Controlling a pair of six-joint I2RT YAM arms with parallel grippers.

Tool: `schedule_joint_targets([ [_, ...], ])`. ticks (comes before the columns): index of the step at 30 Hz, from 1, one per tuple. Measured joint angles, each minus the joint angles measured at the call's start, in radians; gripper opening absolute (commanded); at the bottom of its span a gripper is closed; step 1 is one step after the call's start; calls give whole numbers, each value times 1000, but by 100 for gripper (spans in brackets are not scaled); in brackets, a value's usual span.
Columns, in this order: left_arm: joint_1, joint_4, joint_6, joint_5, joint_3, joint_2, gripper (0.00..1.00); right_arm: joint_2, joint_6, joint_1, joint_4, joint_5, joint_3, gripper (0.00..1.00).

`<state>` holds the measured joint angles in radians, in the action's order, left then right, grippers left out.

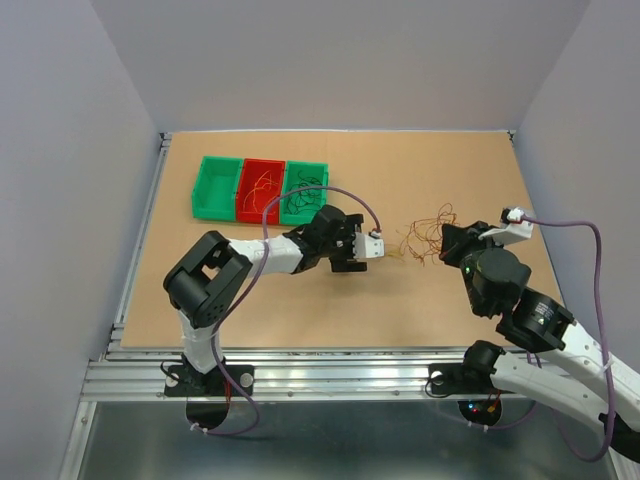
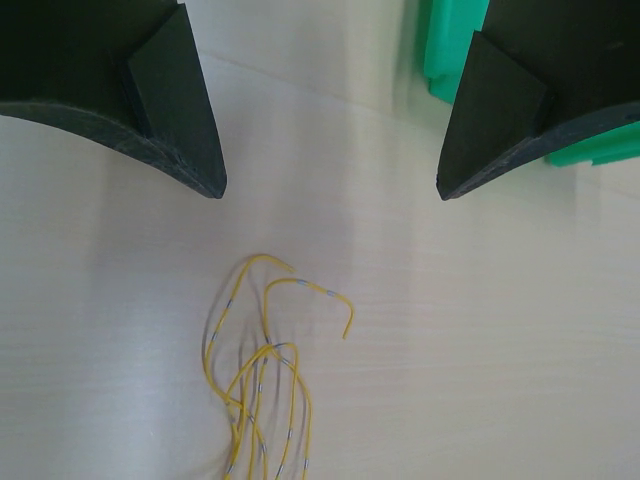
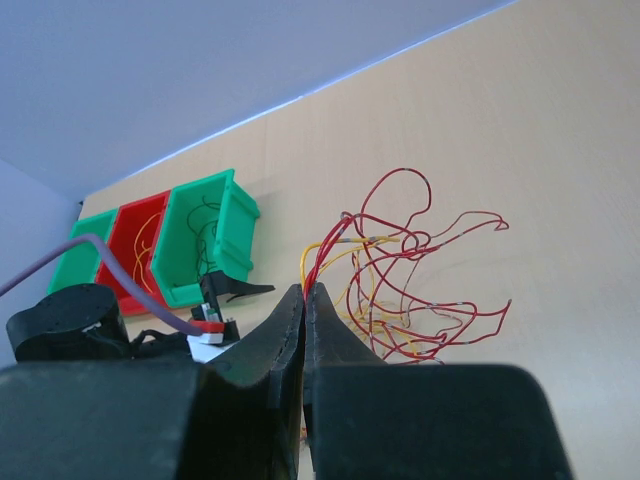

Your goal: Untangle the cables

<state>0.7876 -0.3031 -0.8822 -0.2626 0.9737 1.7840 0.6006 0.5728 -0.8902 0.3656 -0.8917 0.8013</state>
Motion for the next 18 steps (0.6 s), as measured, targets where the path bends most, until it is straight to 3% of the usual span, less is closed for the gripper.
schedule_joint_targets([
  [8,55,-7,-47,-23,81,70,96,-5,0,0,1,-13,0,1],
  [16,109,10,-58,-42,201,154,88,-11,0,0,1,-13,0,1],
  [18,109,21,-58,-52,224,177,80,-17,0,0,1,-13,0,1],
])
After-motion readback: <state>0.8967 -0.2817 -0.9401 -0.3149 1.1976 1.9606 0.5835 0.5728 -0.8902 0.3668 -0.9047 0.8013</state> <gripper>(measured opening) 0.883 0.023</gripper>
